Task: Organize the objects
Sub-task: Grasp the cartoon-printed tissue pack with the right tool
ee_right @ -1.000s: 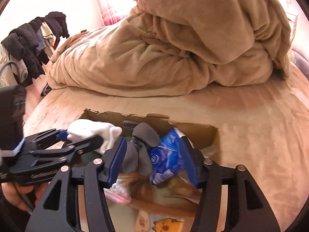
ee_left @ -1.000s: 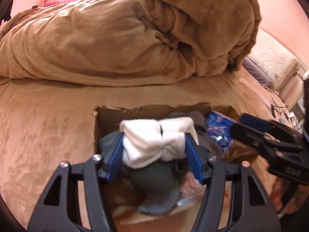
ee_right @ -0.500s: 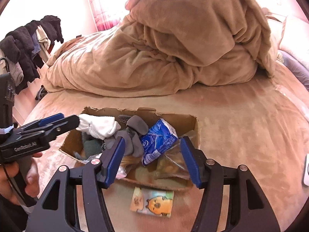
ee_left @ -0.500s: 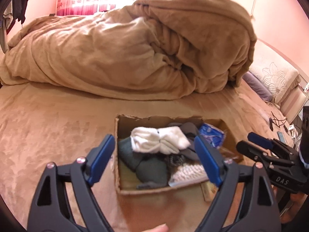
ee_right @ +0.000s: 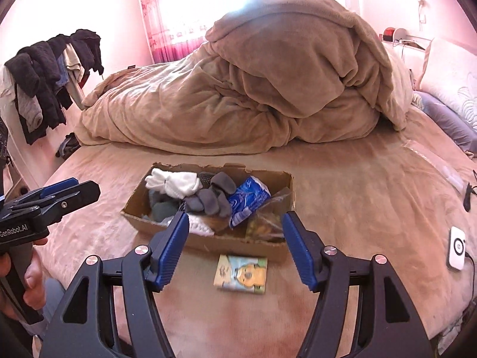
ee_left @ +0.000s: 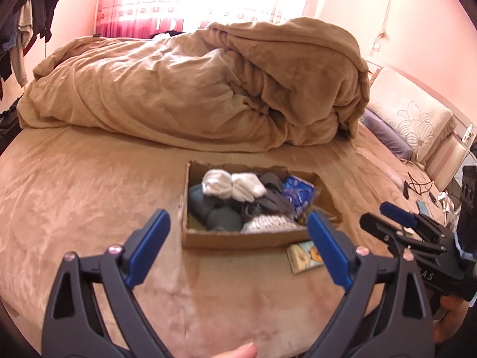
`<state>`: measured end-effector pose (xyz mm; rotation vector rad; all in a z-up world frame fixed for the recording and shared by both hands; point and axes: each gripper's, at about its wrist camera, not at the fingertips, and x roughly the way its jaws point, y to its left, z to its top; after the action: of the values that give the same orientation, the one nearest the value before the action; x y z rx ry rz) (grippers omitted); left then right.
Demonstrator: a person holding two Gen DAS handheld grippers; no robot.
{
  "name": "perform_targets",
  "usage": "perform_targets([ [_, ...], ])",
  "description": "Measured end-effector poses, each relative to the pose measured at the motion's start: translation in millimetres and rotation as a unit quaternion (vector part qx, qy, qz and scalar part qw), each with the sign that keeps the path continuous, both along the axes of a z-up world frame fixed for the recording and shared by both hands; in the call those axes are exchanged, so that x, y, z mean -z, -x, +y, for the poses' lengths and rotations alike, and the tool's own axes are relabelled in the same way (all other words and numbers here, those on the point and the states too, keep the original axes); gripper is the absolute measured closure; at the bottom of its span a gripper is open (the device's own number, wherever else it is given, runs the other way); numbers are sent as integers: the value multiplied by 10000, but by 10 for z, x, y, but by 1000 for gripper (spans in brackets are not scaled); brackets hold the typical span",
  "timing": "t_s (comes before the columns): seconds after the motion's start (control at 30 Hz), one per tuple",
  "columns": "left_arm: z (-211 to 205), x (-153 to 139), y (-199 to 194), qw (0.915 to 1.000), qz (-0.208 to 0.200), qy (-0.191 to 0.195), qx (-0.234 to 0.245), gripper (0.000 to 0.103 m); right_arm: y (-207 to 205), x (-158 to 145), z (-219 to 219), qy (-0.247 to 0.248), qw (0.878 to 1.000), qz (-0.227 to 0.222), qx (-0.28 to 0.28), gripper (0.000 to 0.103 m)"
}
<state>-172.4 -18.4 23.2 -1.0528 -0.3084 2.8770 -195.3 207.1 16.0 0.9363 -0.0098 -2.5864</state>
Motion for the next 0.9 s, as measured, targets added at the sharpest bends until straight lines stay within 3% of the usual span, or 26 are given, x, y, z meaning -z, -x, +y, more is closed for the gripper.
perform_targets([
  [0.2, 20, 130, -286, 10000, -44, 22, -31, 8, -272, 55, 36, -42, 10000, 9, -5, 34],
  [0.37, 6, 382, -364, 9996, -274, 16, -44, 7, -367, 289, -10, -142, 9998, -165, -47, 34],
  [0.63, -104, 811, -314, 9978, -632, -35, -196, 7, -192, 770, -98, -168, 9983, -565, -12, 34],
  [0.9, -166, 1091, -144, 9959, -863, -77, -239, 7, 34, 1062, -225, -365, 9962, -793, 5, 34],
])
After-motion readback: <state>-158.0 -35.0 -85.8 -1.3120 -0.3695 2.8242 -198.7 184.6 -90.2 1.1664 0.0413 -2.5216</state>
